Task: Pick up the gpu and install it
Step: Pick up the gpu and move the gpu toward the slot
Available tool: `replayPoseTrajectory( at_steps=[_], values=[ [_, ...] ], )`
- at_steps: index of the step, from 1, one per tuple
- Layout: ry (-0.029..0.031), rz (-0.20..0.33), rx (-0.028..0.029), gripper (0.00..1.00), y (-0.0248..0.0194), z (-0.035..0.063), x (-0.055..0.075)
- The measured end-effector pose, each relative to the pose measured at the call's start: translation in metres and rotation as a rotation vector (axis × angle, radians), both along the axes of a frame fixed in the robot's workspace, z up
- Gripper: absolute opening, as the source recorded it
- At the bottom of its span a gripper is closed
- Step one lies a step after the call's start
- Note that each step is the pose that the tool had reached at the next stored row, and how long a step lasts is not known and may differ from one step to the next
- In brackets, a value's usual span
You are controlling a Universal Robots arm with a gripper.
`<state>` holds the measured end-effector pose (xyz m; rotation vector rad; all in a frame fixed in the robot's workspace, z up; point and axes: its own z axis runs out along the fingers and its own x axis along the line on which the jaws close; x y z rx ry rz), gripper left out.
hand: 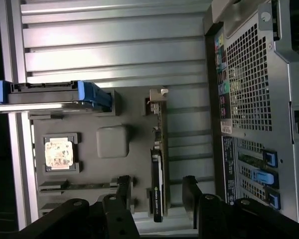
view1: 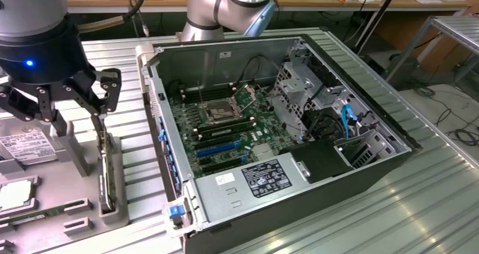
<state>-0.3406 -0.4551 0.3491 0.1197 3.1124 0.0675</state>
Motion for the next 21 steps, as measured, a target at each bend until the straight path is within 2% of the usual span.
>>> replayPoseTrajectory(
  at_steps=[3, 6, 11, 13, 21],
  values=[
    [-0.0001, 0.0, 0.0001, 0.54, -0.0075, -0.002, 0.0],
    [-0.0001, 0.0, 0.0001, 0.54, -0.0218, -0.0057, 0.0],
    [0.0, 0.0, 0.0, 0.54, -0.0337, -0.0087, 0.0],
    [0.0, 0.0, 0.0001, 0.54, -0.0364, -0.0097, 0.0],
    [-0.0001, 0.0, 0.0001, 0.54, -0.0406, -0.0173, 0.0]
  ],
)
